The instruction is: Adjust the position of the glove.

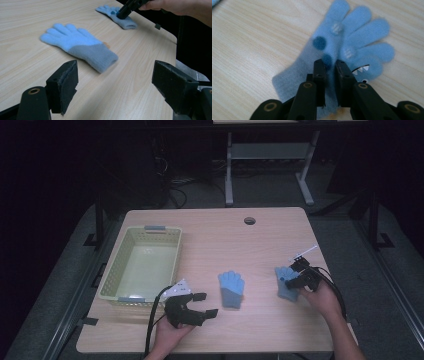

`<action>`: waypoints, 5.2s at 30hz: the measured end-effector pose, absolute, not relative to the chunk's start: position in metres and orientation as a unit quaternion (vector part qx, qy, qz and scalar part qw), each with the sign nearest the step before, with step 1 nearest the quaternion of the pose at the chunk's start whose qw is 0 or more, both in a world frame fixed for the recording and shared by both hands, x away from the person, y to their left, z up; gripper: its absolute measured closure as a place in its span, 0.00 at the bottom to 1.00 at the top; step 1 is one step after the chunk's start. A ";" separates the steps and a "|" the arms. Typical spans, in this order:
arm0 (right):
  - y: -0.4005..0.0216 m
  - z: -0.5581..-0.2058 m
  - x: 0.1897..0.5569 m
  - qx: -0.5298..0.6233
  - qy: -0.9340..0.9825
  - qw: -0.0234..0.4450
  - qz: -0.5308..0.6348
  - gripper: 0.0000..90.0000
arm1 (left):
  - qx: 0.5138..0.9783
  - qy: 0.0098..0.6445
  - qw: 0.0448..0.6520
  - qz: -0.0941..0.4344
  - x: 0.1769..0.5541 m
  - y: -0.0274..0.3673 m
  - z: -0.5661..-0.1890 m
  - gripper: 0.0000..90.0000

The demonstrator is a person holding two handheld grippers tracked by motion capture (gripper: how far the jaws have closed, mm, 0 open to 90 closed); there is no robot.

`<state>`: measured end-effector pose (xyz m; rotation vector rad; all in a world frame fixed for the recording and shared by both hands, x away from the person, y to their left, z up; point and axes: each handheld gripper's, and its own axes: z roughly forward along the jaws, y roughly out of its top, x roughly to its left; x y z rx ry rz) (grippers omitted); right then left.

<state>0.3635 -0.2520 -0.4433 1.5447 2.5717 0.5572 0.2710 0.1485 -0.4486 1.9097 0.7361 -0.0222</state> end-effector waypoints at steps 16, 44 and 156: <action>-0.250 -0.424 0.353 0.498 0.842 0.073 0.196 0.92 | 0.793 0.311 0.524 -0.009 0.271 0.150 -0.447 0.23; -0.182 -0.377 0.345 0.405 0.875 0.080 0.253 0.92 | 0.791 0.313 0.525 -0.005 0.272 0.153 -0.446 0.23; -0.112 -0.415 0.342 0.409 0.859 -0.011 0.307 0.56 | 0.765 0.374 0.522 -0.043 0.286 0.147 -0.445 0.26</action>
